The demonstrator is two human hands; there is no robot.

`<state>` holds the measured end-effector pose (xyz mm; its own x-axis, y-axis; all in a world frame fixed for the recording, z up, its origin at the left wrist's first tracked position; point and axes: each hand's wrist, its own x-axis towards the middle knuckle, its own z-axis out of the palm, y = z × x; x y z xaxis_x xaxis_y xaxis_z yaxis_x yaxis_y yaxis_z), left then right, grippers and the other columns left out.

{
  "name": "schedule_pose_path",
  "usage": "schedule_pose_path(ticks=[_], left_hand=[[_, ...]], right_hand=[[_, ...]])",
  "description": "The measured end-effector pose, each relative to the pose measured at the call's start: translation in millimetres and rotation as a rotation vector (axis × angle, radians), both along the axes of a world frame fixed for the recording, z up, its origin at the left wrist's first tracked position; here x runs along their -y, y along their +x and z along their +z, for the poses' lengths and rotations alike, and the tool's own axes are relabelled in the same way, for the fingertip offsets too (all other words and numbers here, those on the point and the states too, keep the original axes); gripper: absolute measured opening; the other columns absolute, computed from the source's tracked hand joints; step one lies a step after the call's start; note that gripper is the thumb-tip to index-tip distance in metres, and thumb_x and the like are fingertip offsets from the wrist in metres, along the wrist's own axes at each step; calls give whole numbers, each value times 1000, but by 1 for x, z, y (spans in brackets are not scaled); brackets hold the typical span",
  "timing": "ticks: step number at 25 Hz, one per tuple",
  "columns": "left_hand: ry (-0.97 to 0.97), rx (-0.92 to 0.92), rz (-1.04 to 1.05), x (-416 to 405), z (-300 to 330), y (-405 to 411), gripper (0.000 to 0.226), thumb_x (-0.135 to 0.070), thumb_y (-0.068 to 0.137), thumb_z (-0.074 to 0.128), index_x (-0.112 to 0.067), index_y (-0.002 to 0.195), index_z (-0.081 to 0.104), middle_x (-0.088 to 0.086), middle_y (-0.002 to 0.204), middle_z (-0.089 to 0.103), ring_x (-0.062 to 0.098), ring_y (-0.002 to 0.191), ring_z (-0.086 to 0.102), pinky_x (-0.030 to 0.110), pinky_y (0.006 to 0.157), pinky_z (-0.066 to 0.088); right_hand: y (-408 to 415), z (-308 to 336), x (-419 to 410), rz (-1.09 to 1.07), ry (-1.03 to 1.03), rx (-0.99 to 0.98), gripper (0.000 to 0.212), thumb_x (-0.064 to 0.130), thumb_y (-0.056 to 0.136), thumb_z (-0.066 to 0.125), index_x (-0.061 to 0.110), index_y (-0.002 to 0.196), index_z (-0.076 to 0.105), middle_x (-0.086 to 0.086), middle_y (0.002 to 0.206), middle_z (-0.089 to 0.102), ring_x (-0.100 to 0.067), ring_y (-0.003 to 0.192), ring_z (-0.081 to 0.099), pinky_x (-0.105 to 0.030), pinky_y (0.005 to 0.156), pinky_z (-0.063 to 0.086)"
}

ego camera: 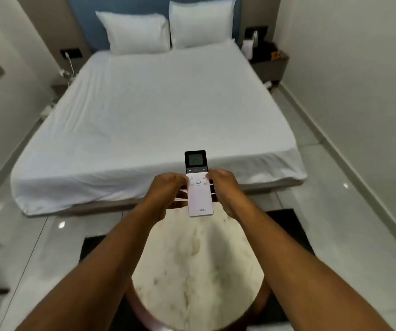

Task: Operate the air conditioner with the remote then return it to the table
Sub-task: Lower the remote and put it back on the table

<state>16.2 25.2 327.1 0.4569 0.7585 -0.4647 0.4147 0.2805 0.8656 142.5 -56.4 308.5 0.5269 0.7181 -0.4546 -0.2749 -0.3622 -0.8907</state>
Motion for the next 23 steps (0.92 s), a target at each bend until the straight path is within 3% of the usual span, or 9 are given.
schedule_pose_path(ticks=[6, 9, 11, 14, 19, 23], left_hand=[[-191, -172, 49, 18, -174, -50, 15, -16, 95, 51, -10, 95, 64, 9, 94, 73, 22, 68, 69, 32, 57, 56], [-250, -212, 82, 30, -241, -61, 16, -13, 95, 49, -6, 100, 63, 9, 93, 71, 24, 70, 68, 32, 57, 57], [-264, -234, 97, 34, -277, -66, 17, -11, 95, 48, -6, 100, 63, 8, 91, 70, 23, 70, 67, 31, 55, 56], [-259, -259, 104, 38, -318, -68, 17, -11, 95, 48, -12, 93, 66, 13, 94, 70, 25, 71, 66, 29, 52, 52], [-200, -324, 119, 45, -356, -64, 18, -11, 91, 51, -14, 85, 68, 11, 85, 72, 22, 63, 64, 23, 44, 46], [-127, -363, 115, 44, -366, -63, 15, -12, 89, 55, -10, 80, 67, 9, 81, 70, 27, 70, 66, 38, 59, 57]], right_hand=[[-48, -172, 20, 9, -225, -39, 18, 10, 94, 53, 8, 99, 70, -10, 95, 73, -23, 73, 65, -34, 64, 51], [-67, -243, 23, 0, -317, -13, 21, 9, 92, 55, 16, 80, 70, -12, 97, 75, -31, 88, 71, -44, 80, 57], [-78, -281, 24, -4, -380, 34, 20, 9, 91, 56, 16, 79, 71, -13, 101, 75, -31, 93, 70, -44, 87, 56], [-85, -315, 25, -11, -447, 131, 20, 9, 91, 55, 3, 96, 74, -14, 103, 75, -30, 92, 69, -36, 81, 53], [-90, -348, 26, -5, -502, 240, 23, 10, 92, 54, 2, 101, 74, -15, 107, 73, -30, 95, 67, -31, 80, 51], [-93, -359, 27, 6, -510, 333, 24, 12, 92, 54, 1, 98, 75, -16, 104, 73, -29, 92, 67, -30, 77, 51]])
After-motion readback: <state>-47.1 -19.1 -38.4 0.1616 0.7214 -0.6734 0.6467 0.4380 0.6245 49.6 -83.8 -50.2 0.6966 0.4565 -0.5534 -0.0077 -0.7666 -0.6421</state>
